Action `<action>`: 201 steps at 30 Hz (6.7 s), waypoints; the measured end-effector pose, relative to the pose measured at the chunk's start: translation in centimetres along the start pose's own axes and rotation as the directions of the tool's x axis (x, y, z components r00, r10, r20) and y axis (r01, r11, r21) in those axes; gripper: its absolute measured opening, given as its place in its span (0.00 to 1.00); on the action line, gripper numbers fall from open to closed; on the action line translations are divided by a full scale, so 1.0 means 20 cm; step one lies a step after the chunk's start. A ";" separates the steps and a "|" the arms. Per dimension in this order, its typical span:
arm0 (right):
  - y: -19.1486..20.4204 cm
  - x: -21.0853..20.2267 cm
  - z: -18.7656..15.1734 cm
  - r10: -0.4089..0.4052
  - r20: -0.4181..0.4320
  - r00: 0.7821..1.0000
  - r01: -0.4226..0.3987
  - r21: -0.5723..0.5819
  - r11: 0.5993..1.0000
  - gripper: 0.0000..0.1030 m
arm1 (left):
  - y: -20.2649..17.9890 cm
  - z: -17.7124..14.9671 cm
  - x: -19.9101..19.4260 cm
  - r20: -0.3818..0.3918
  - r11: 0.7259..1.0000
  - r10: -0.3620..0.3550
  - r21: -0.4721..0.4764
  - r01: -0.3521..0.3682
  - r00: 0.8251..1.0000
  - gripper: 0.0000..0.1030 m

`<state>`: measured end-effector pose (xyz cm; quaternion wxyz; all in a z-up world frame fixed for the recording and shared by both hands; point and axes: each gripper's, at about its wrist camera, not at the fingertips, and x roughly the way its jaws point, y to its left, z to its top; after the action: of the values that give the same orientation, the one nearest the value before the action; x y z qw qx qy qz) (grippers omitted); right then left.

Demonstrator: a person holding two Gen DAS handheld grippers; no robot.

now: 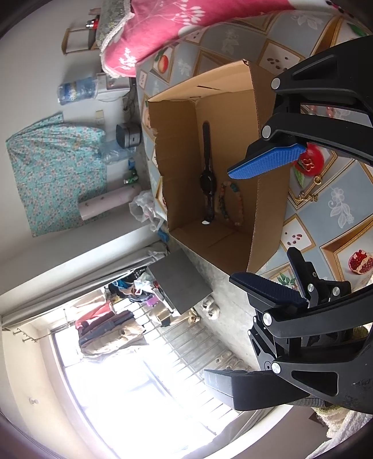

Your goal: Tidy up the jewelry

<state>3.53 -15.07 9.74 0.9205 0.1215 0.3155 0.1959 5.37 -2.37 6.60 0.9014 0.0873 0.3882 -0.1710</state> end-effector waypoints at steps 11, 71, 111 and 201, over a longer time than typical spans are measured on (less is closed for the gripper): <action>-0.06 0.00 -0.06 -0.026 -0.030 0.999 0.026 0.022 0.999 0.63 | -0.03 -0.04 0.07 -0.032 1.000 -0.004 0.019 0.005 0.999 0.75; -0.26 0.27 -0.46 -0.146 -0.400 0.905 0.175 0.036 0.984 0.28 | -0.09 -0.28 0.41 -0.116 0.959 -0.207 0.174 0.225 0.971 0.25; -0.32 0.19 -0.42 -0.299 -0.363 0.882 0.217 -0.249 0.944 0.19 | -0.12 -0.29 0.39 -0.111 0.957 -0.196 0.193 0.215 0.974 0.25; -0.41 0.13 -0.42 -0.369 -0.366 0.854 0.317 -0.196 0.928 0.14 | -0.30 -0.21 0.54 -0.149 0.936 -0.213 0.254 0.246 0.966 0.10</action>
<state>2.40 -20.40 -0.94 0.8633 -0.0383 0.4985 0.0689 7.17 -9.37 -4.19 0.8300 0.1735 0.4220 -0.3208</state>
